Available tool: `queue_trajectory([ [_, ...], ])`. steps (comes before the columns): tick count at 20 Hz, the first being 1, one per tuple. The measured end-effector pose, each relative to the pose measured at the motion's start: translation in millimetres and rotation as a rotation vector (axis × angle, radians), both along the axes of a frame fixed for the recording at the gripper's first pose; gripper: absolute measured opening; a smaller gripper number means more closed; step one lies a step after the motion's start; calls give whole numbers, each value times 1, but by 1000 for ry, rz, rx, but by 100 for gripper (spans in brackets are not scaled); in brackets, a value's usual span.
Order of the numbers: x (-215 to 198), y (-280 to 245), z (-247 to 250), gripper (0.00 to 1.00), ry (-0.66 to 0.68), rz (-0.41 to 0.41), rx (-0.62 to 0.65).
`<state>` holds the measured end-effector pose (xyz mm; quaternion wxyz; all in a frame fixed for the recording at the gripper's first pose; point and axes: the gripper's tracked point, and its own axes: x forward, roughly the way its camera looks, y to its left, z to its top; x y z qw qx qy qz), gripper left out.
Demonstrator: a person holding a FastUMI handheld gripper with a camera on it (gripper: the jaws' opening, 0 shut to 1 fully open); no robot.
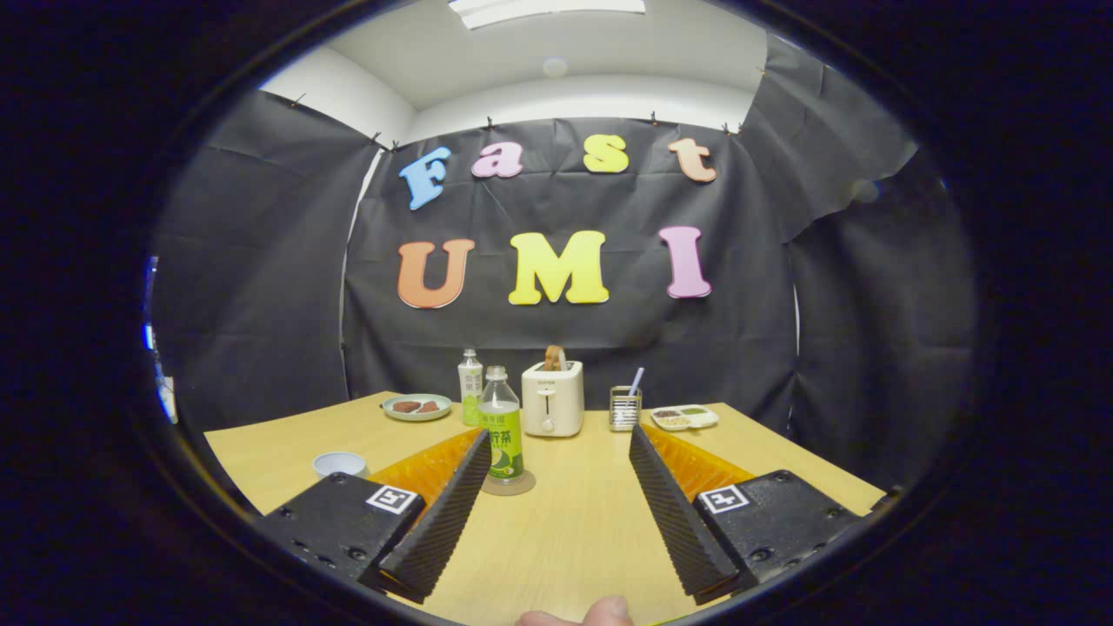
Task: Take the bottle from table, then pour the juice into the cup, finally place the bottle on the coaster
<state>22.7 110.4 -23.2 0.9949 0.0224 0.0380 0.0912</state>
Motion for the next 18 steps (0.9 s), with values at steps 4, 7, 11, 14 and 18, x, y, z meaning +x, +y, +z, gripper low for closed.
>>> queue_trajectory([
  [4, -25, -18, 3, 100, -33, -32, -12],
  [7, -35, -30, 3, 100, -66, -56, -20],
  [11, -48, -41, 0, 100, -65, -62, -3],
  [14, -51, -35, -4, 100, -69, -46, -35],
  [18, -54, -18, -5, 100, -41, 4, -18],
])
